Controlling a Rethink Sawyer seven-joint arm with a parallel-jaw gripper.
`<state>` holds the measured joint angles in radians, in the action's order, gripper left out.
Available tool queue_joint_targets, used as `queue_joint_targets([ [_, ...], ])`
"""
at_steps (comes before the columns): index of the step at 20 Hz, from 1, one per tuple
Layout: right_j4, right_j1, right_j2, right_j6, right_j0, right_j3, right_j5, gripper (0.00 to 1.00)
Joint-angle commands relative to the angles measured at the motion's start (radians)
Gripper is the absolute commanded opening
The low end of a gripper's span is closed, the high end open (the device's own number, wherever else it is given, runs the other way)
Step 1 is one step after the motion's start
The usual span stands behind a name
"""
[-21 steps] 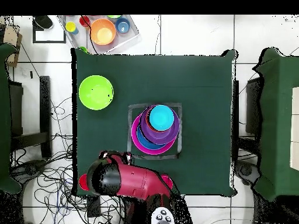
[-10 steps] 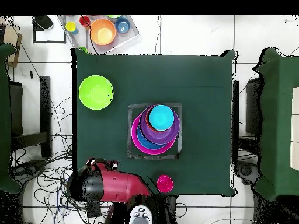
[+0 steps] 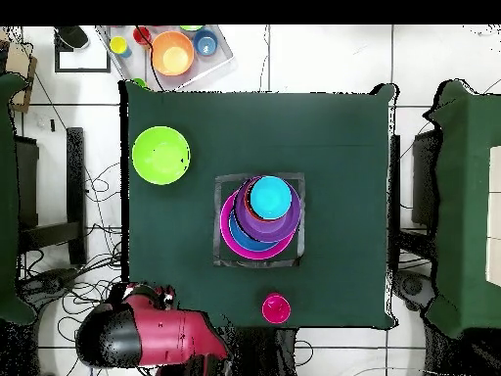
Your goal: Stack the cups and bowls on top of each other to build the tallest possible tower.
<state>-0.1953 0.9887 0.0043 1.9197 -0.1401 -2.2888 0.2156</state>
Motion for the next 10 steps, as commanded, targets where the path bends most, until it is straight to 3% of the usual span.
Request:
queue_joint_targets([
  [1,0.006,-0.030,0.105,0.158,0.046,-0.136,-0.052,1.00],
  [4,0.054,-0.106,0.133,0.169,0.079,-0.170,-0.180,1.00],
  [10,0.116,-0.227,0.134,0.212,0.075,-0.211,-0.370,1.00],
])
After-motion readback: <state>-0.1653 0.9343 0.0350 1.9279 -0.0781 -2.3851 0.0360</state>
